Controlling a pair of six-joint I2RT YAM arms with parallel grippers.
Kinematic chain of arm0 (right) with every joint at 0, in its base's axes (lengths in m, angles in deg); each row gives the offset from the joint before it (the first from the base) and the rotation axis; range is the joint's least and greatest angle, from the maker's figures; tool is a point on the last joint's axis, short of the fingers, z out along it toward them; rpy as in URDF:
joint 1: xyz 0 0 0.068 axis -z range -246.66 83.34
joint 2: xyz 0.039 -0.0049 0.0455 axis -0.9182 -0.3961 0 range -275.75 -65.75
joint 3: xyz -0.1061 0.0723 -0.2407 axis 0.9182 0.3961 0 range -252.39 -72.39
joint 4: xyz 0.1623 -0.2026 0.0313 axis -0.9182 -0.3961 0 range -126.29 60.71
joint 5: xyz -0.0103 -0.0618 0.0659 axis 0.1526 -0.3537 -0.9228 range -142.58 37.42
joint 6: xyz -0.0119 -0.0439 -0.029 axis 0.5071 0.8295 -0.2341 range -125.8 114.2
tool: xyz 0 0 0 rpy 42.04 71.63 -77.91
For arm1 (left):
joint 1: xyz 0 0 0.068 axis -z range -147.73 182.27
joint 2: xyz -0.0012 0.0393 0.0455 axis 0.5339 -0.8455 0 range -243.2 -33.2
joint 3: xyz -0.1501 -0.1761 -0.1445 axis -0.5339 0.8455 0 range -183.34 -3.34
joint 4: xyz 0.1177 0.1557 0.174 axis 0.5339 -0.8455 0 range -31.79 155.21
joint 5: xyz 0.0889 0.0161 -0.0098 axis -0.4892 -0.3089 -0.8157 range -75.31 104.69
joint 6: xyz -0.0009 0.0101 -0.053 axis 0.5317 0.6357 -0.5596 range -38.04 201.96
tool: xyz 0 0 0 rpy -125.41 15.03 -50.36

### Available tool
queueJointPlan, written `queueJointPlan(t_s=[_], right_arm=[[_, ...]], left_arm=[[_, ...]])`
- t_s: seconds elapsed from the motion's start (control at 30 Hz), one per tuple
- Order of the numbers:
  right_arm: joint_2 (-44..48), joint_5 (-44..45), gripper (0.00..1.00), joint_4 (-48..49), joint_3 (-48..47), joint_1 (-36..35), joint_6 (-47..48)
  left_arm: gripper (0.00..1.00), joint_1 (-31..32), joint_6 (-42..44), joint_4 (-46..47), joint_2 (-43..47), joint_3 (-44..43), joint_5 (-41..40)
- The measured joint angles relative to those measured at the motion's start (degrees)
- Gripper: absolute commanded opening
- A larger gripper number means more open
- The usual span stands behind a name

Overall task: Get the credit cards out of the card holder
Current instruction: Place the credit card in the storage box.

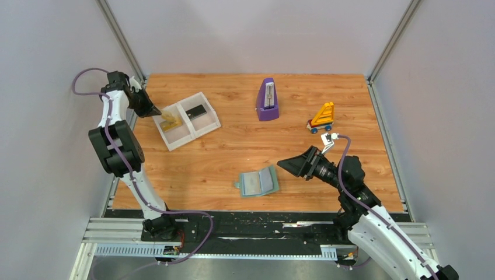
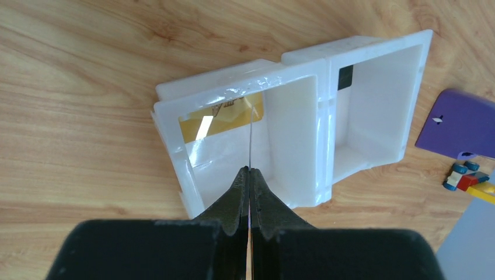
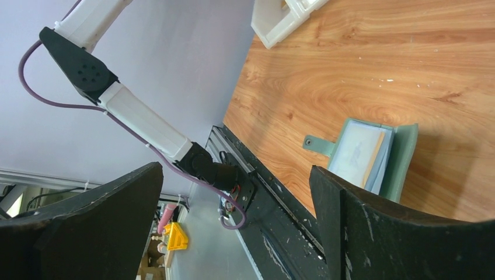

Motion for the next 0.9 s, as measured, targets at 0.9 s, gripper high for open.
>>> queueJointPlan(t_s=[0.9], right_arm=[[-5.03, 2.43, 1.00, -0.57, -2.03, 0.00, 1.14]], left_arm=[[0.16, 0.00, -0.76, 2.16, -5.29, 0.09, -2.29]])
